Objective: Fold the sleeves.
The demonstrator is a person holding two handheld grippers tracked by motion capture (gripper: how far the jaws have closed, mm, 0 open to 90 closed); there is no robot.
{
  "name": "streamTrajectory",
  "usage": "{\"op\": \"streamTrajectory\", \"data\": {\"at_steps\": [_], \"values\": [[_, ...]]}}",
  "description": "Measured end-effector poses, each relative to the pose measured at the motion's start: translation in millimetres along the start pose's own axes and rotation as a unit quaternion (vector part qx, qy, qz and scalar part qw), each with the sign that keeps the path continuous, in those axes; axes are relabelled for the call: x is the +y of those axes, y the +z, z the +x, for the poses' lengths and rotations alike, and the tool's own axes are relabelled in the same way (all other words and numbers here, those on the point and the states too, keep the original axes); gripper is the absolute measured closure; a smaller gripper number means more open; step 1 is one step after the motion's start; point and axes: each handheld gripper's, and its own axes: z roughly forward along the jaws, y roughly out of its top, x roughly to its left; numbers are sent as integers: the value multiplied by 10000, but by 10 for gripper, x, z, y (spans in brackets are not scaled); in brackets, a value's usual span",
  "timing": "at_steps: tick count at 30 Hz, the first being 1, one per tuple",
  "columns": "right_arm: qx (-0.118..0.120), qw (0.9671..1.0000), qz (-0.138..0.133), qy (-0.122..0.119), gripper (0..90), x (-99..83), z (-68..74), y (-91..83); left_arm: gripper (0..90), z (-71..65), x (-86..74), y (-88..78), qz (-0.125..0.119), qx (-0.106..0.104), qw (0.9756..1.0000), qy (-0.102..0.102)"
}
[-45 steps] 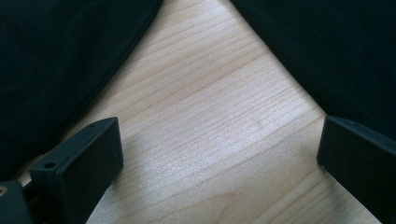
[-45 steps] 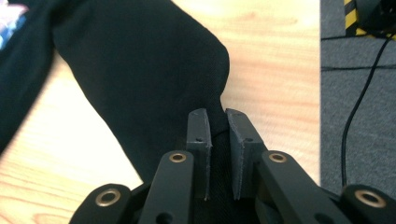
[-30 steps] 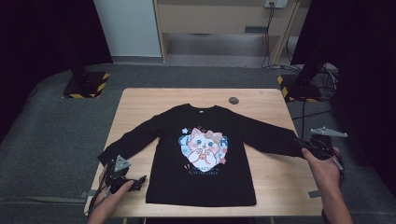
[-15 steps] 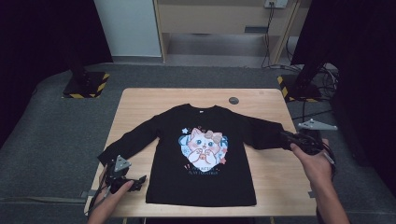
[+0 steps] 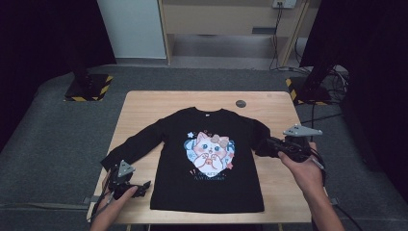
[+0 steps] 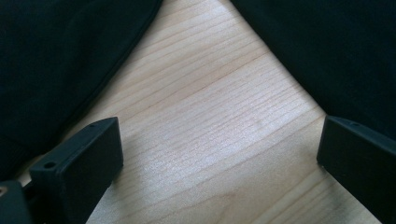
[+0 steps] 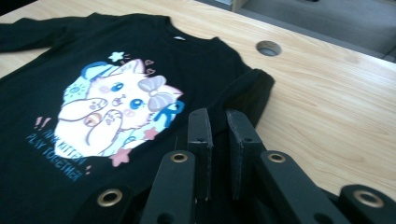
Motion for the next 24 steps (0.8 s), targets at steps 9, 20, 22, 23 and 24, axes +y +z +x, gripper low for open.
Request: {"op": "streamTrajectory", "data": {"at_steps": [9, 20, 22, 23, 24], "values": [[264, 9993, 38, -253, 814, 38, 287, 118, 0, 0, 0, 0, -2, -3, 10000, 1], [496, 9958, 271, -723, 814, -29, 667, 336, 0, 1, 0, 0, 0, -7, 10000, 4], [537, 9950, 320, -784, 814, -53, 719, 374, 0, 1, 0, 0, -1, -8, 10000, 6], [559, 9946, 348, -798, 813, -64, 743, 390, 0, 1, 0, 0, 0, -7, 10000, 6], [588, 9943, 371, -805, 813, -75, 767, 406, 0, 1, 0, 0, -2, -7, 10000, 5]]}}
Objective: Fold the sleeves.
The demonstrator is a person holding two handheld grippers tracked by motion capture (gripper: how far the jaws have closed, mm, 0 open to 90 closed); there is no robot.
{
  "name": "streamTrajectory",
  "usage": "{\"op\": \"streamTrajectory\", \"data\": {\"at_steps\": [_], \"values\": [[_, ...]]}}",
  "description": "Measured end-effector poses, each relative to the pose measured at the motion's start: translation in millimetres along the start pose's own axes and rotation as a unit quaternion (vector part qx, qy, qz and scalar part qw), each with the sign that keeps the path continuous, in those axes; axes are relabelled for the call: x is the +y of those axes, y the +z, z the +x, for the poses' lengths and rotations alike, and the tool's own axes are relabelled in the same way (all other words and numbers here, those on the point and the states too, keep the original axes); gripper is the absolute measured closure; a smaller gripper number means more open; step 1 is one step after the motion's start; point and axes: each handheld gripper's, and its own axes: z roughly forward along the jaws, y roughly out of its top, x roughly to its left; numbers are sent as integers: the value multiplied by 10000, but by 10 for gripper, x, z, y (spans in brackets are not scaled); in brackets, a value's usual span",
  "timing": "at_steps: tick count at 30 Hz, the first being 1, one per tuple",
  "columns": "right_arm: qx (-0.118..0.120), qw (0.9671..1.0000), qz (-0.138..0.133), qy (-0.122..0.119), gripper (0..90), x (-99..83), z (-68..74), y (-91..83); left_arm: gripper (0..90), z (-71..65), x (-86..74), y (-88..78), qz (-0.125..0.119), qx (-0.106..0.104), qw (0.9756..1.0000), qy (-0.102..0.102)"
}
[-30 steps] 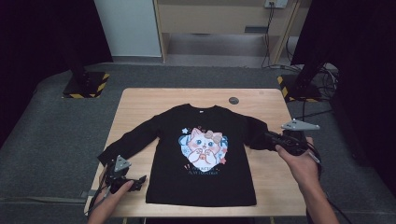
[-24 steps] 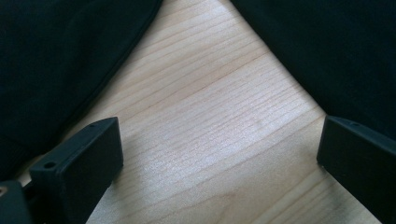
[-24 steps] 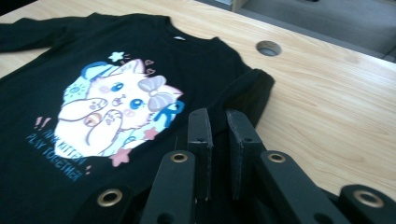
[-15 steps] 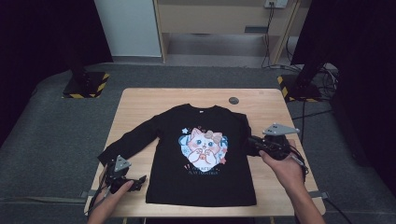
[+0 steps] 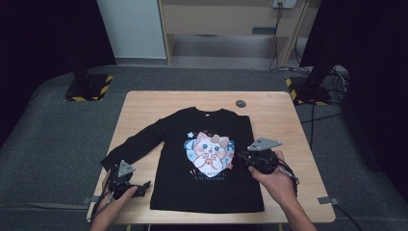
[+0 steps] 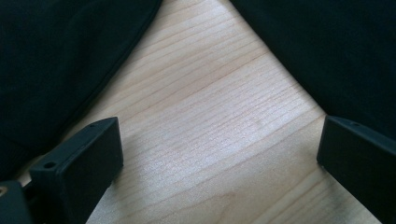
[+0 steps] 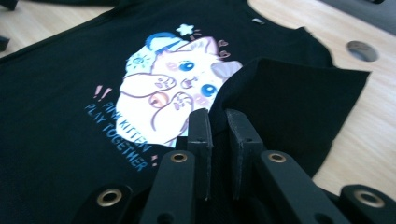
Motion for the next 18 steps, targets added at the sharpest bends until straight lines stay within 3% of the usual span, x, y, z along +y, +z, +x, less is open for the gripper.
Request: {"op": "streamTrajectory", "data": {"at_steps": [10, 18], "values": [[99, 9996, 215, -183, 800, -37, 139, 154, 0, 1, 0, 0, 0, -3, 10000, 3], [370, 9990, 139, -195, 645, -35, 229, 190, 0, 1, 0, 0, 1, -6, 10000, 6]]}}
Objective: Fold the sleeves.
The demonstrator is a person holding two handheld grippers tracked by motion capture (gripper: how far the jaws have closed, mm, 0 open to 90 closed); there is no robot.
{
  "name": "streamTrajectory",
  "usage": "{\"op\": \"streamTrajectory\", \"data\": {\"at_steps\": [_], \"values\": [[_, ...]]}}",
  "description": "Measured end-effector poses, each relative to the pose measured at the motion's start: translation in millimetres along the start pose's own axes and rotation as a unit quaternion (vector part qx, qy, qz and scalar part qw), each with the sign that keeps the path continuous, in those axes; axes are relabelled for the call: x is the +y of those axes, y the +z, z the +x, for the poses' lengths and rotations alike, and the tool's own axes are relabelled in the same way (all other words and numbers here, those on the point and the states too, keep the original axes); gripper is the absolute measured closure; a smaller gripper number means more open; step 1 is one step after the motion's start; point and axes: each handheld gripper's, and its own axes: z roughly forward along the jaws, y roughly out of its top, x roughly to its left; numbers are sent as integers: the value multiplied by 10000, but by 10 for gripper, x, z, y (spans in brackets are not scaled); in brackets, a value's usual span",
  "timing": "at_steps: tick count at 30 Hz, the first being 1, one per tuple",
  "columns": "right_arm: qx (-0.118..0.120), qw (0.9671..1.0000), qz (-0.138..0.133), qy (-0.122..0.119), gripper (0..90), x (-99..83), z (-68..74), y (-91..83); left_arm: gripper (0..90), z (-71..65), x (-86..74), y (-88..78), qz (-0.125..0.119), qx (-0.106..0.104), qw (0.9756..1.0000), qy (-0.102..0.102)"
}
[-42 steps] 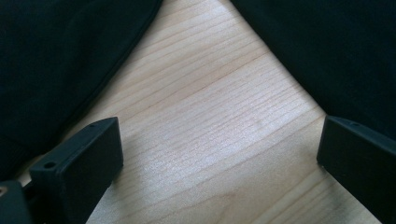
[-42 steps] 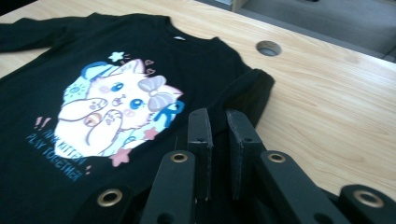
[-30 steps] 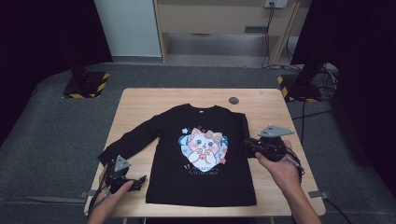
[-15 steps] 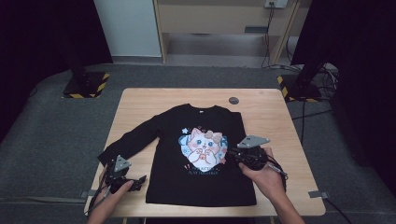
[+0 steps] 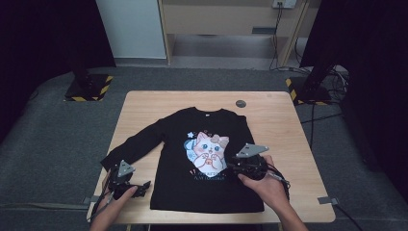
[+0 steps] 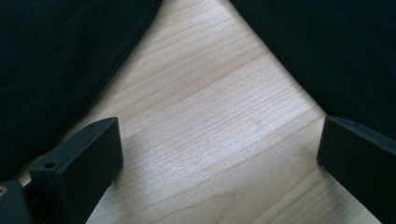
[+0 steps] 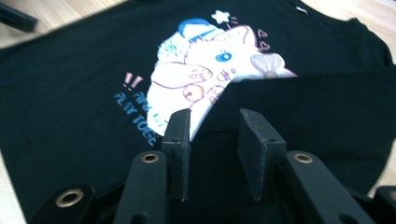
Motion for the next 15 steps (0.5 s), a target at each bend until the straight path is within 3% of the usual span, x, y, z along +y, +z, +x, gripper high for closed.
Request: {"op": "streamTrajectory", "data": {"at_steps": [8, 15], "values": [[-10, 10000, -58, 21, 589, 8, -9, -11, 0, 0, 0, 0, 0, 1, 10000, 1], [-120, 9997, 80, 197, 491, -142, -93, 30, 0, 0, 0, 0, 0, 0, 10000, -1]]}}
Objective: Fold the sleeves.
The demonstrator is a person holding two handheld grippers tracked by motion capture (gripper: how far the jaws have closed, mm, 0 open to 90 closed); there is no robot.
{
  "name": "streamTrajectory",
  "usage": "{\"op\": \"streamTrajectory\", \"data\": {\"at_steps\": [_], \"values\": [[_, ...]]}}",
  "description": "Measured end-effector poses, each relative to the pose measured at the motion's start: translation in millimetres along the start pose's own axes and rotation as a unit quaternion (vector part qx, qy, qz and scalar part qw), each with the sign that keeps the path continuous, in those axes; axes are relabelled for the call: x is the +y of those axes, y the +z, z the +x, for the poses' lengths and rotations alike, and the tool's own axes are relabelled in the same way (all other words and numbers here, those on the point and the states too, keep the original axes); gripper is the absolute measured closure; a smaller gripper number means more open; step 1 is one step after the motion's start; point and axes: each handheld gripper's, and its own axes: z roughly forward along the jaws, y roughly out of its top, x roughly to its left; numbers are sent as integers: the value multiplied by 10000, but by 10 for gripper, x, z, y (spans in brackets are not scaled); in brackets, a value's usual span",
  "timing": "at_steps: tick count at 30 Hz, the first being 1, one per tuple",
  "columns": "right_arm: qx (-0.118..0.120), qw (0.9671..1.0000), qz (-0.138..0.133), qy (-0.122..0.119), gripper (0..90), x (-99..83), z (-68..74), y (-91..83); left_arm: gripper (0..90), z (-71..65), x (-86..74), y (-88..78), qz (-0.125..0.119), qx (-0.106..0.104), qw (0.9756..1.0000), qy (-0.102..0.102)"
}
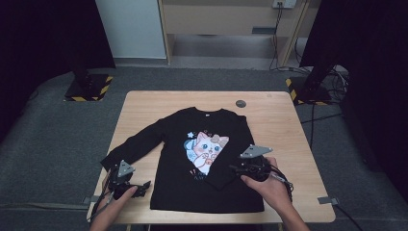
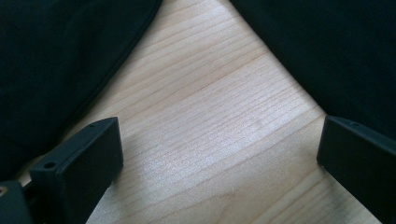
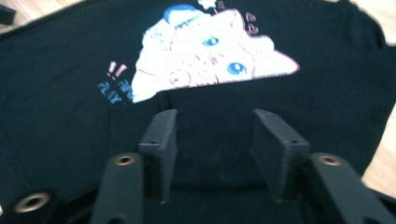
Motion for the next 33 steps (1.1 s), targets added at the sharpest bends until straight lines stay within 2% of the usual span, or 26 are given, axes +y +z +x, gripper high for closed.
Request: {"op": "streamTrajectory", "data": {"at_steps": [1, 2, 3, 4, 7, 8, 10, 11, 12, 15, 16, 17, 20, 27, 30, 33], "values": [[-4, 10000, 31, 58, 446, -25, -14, 7, 0, 0, 0, 0, 0, 0, 10000, 1], [-1, 9997, 101, 235, 349, -86, -55, 26, 0, 0, 0, 0, -1, 0, 10000, 0], [2, 9995, 130, 280, 301, -107, -76, 34, 0, 0, 0, 0, -1, 0, 10000, 1], [2, 9995, 130, 280, 301, -107, -76, 34, 0, 0, 0, 0, -1, 0, 10000, 1], [-53, 9986, 263, 450, 201, -210, -167, 67, 0, 0, 0, 0, -1, 0, 10000, 1], [-147, 9978, 307, 573, 172, -288, -235, 67, 0, 0, 0, 0, -2, 1, 10000, 0], [-226, 9973, 295, 628, 144, -330, -271, 61, 0, 0, 0, 0, -1, 1, 10000, 0], [-320, 9968, 292, 672, 128, -373, -310, 56, 0, 0, 0, 0, -2, 1, 10000, 0], [-499, 9950, 351, 786, 88, -475, -406, 43, 0, 0, 0, 0, -1, 1, 10000, 0], [-615, 9933, 420, 882, 71, -562, -484, 28, 0, 0, 0, 0, -2, 2, 10000, 1], [-742, 9911, 497, 984, 67, -657, -568, 1, 0, -2, -1, -1, -3, 10, 10000, -5], [-742, 9911, 497, 984, 67, -657, -568, 1, 0, -2, -1, -1, -3, 10, 10000, -5], [-978, 9873, 608, 1098, 58, -832, -697, -56, 0, -3, -1, -1, -3, 14, 10000, -9], [-1091, 9855, 619, 1139, 55, -986, -761, -105, 0, -10, -2, -2, -2, 35, 10000, -28], [-1214, 9842, 552, 1168, 63, -1036, -787, -130, 0, -11, -2, -2, -2, 37, 10000, -30], [-1188, 9838, 513, 1244, 57, -1063, -816, -142, 0, -10, -2, -2, -2, 36, 10000, -30]]}}
